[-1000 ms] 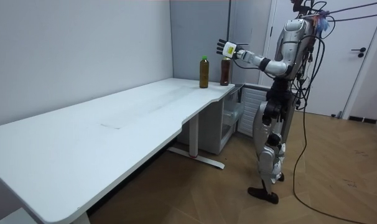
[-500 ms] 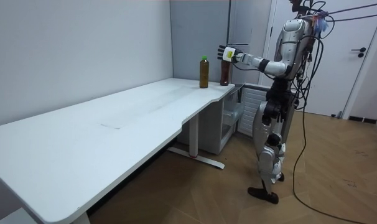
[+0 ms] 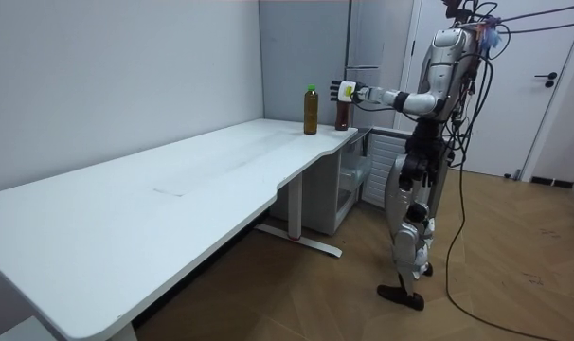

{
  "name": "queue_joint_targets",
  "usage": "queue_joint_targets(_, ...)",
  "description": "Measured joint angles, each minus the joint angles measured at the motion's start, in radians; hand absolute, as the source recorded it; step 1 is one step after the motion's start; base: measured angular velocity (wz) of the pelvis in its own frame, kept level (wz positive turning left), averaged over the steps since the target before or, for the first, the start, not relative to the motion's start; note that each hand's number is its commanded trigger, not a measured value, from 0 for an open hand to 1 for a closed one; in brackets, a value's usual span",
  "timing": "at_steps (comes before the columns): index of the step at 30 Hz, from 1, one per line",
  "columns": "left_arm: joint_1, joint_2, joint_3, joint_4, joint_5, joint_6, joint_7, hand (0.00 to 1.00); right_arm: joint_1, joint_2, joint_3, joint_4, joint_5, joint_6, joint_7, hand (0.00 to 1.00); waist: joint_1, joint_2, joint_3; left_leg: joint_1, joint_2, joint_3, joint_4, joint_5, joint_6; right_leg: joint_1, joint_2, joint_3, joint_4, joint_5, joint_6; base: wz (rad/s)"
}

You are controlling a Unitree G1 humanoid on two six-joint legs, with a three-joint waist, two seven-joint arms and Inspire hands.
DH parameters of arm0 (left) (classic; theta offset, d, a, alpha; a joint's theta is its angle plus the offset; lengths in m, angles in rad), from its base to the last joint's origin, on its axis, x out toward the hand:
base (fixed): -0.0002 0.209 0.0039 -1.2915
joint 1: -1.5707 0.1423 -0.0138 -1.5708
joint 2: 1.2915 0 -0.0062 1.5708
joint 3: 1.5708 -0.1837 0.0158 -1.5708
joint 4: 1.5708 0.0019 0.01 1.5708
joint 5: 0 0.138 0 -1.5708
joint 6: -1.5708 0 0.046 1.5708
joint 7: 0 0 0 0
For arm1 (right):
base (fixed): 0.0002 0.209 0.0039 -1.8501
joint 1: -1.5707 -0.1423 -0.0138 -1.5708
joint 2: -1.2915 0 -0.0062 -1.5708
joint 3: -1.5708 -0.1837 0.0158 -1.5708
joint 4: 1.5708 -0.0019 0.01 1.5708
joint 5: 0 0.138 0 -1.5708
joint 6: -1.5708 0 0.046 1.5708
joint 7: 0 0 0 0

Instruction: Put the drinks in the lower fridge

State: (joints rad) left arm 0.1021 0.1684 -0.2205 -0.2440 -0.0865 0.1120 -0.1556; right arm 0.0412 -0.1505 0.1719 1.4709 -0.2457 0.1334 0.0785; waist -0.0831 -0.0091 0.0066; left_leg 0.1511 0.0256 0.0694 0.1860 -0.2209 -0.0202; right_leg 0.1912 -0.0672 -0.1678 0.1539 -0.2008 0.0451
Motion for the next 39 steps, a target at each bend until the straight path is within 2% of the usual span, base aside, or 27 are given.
queue_joint_targets(12,0.000,-0.001,0.002,0.023,-0.020,0.014,-0.010,0.00,-0.001,-0.003,-0.040,-0.004,-0.012,0.021,-0.009,0.00,-0.004,0.007,0.0025,0.001,0.000,0.004,-0.002,0.000,0.000,-0.001,0.000,0.003,-0.001,0.000,0.000,0.00)
queue_joint_targets(19,-0.001,0.001,0.016,0.033,-0.031,0.032,-0.004,0.00,0.014,-0.004,-0.040,-0.057,-0.023,0.034,-0.010,0.00,-0.020,0.009,0.0034,0.000,0.000,0.006,-0.004,0.000,0.000,-0.003,0.000,0.004,-0.001,0.000,0.000,-0.01)
queue_joint_targets(26,-0.029,-0.001,0.042,0.046,-0.153,0.040,-0.001,0.00,0.015,-0.004,-0.058,-0.073,-0.037,0.043,-0.013,0.00,-0.022,0.010,0.0037,-0.001,0.000,0.015,-0.006,0.000,0.000,-0.015,0.001,0.016,0.002,0.000,0.000,-0.04)
queue_joint_targets(30,-0.063,-0.003,0.042,0.098,-0.187,0.040,0.015,0.00,0.015,-0.004,-0.057,-0.076,-0.037,0.043,-0.013,0.00,-0.023,0.010,0.0042,-0.002,0.000,0.018,-0.007,0.000,0.000,-0.014,0.001,0.025,0.001,0.000,0.000,-0.01)
queue_joint_targets(39,-0.068,-0.003,0.047,0.121,-0.238,0.042,0.035,0.00,0.017,-0.004,-0.057,-0.073,-0.037,0.055,-0.013,0.00,-0.025,0.011,0.0077,-0.001,0.001,0.027,-0.007,0.000,0.000,-0.017,0.001,0.031,-0.001,0.000,0.000,-0.02)
